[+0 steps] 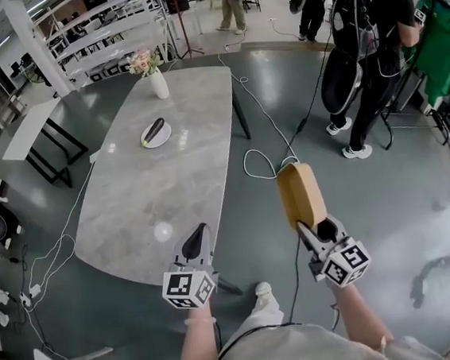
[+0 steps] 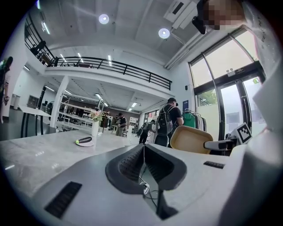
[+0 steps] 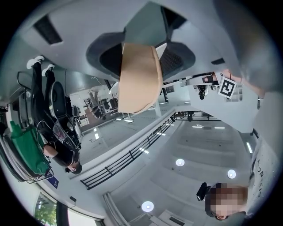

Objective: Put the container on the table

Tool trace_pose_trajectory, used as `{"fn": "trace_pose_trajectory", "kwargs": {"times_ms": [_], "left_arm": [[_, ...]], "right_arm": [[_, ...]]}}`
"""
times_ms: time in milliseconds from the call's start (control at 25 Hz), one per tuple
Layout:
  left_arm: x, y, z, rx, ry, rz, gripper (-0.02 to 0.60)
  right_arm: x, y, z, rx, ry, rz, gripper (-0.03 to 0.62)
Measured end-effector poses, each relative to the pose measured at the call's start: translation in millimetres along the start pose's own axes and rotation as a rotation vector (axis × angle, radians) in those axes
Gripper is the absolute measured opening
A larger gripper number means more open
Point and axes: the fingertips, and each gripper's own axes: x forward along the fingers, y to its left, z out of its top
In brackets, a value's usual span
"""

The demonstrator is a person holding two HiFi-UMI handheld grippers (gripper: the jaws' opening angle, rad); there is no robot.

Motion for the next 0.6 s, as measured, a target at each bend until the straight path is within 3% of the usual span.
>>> {"fn": "trace_pose_trajectory", "kwargs": {"times_ms": [400, 600], "left_arm": [[87, 30, 10, -0.011, -0.004, -0.027, 0.009], [101, 40, 5, -0.019, -0.002, -0.037, 0.009]], "right_arm": [[66, -52, 18, -0.009, 0.002, -0.017, 0.227], [77, -61, 18, 0.025, -0.022, -0.039, 0.227]]}}
